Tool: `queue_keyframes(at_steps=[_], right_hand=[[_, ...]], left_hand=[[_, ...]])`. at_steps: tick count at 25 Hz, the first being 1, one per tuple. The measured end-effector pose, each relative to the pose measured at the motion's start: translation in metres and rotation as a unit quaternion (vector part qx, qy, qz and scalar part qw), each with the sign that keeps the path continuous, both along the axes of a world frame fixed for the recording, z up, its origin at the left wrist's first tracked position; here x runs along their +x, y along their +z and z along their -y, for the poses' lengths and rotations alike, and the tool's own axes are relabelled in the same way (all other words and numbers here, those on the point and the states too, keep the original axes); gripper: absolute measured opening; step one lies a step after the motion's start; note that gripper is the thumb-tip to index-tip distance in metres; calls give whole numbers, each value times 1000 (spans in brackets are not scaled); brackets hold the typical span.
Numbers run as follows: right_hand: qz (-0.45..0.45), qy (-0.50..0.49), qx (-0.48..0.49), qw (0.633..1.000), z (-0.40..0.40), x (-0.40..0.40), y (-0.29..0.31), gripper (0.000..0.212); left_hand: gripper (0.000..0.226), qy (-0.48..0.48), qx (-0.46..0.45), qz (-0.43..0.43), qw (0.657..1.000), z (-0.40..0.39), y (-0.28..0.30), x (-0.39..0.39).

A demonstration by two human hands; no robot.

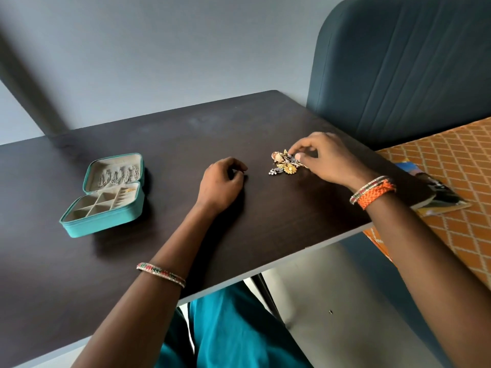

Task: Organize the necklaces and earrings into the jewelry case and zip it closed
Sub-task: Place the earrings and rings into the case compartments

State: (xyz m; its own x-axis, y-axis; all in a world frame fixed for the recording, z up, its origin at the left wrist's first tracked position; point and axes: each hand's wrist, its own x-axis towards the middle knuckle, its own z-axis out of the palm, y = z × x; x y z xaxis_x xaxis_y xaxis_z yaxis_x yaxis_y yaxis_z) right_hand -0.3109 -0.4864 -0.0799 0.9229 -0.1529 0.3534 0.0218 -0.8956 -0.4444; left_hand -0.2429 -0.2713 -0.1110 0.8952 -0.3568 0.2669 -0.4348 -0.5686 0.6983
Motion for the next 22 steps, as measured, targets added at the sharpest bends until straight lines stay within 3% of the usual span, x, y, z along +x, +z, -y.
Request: queue_keyframes(at_steps=[6,9,13,17,22], right_hand=[[-102,-10,-133,986,-25,24,13,9],[-96,-17,-127,987,-26,28,16,5],[-38,42,75,996,-32,17,26,5],[-63,121,285,949,-61,-1,27,6],[-80,149,388,906,-92,-16,18,9]], left_hand=[[24,2,3,11,1000,2,1,-3],[23,-1,-1,1,1000,1,0,0],[13,-35,-152,-79,985,0,10,-3],[23,-69,-275,-195,939,1,34,-34],[21,-46,-397,-410,820,-22,44,-56]])
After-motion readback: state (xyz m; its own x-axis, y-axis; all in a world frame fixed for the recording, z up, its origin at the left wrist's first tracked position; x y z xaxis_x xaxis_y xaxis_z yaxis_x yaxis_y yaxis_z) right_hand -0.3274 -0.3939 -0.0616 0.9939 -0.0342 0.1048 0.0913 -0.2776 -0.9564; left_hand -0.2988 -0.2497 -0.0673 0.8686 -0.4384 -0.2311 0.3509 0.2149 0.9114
